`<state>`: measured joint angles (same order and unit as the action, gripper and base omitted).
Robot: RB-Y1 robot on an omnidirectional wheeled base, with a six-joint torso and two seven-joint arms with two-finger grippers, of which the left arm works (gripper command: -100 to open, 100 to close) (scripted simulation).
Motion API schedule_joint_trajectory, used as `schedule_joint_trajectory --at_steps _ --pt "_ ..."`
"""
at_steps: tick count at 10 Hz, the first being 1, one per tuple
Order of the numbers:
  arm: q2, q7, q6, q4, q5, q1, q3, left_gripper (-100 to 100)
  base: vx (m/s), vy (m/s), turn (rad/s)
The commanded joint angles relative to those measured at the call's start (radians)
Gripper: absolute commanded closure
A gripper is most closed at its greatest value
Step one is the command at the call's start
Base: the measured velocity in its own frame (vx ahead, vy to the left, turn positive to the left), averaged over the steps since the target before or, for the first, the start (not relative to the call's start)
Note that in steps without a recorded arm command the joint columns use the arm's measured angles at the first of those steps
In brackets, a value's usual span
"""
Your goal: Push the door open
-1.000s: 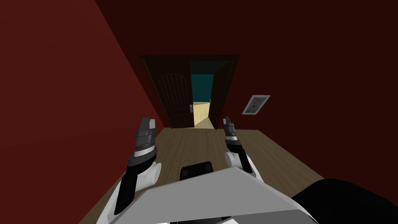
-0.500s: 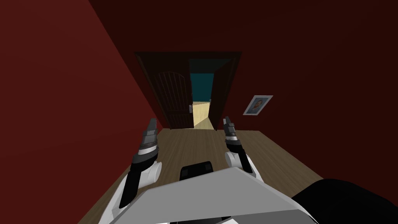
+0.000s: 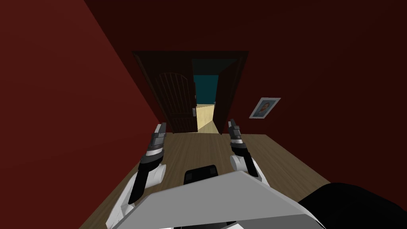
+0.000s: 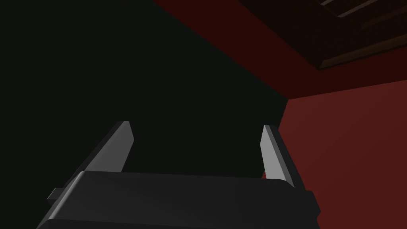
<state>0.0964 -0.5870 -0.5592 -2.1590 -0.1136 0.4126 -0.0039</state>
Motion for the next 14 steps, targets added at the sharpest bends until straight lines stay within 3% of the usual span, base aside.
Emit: schedule_joint_trajectory --at_steps 1,14 --pt "0.009 -0.05 0.002 0.025 -0.014 -0.009 0.007 -100 0.095 -0.045 -0.009" --pt "0.061 -0.38 -0.006 0.233 -0.11 -0.087 0.051 -100 0.077 -0.031 -0.009"
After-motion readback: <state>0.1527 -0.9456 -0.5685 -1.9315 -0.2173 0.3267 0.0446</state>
